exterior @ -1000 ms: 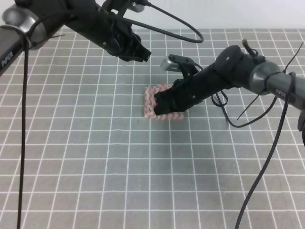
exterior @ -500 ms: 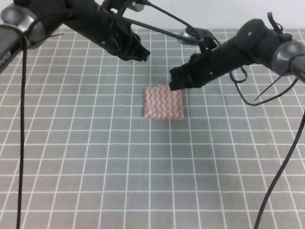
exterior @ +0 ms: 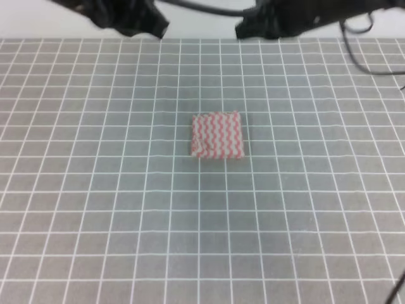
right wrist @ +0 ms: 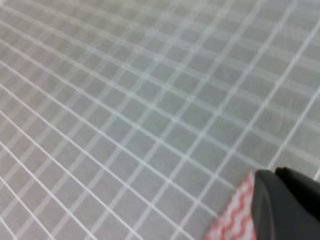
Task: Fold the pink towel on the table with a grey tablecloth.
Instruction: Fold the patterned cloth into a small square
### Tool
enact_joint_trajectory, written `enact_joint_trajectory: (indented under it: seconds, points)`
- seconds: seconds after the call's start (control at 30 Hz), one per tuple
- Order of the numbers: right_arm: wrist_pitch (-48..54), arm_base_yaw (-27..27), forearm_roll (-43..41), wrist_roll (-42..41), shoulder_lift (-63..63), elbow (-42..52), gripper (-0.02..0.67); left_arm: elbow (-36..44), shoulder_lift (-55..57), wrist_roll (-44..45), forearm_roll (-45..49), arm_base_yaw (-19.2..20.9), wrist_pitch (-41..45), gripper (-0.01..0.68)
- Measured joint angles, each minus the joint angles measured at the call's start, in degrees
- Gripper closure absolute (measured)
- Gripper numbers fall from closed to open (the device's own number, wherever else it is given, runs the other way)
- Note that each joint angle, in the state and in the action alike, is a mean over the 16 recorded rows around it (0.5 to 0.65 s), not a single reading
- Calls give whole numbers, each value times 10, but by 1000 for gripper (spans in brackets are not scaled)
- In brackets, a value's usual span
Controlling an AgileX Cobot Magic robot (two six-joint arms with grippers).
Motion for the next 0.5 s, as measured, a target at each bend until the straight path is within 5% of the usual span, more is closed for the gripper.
enact_joint_trajectory:
  seconds: [0.23,0.5]
  points:
    - [-47,13,-3,-7,-100,51,665,197,-189,-65,42,0,-83,674]
    - [-201,59,12,-40,-228,210,665,427,-436,-208,155,0,-157,674]
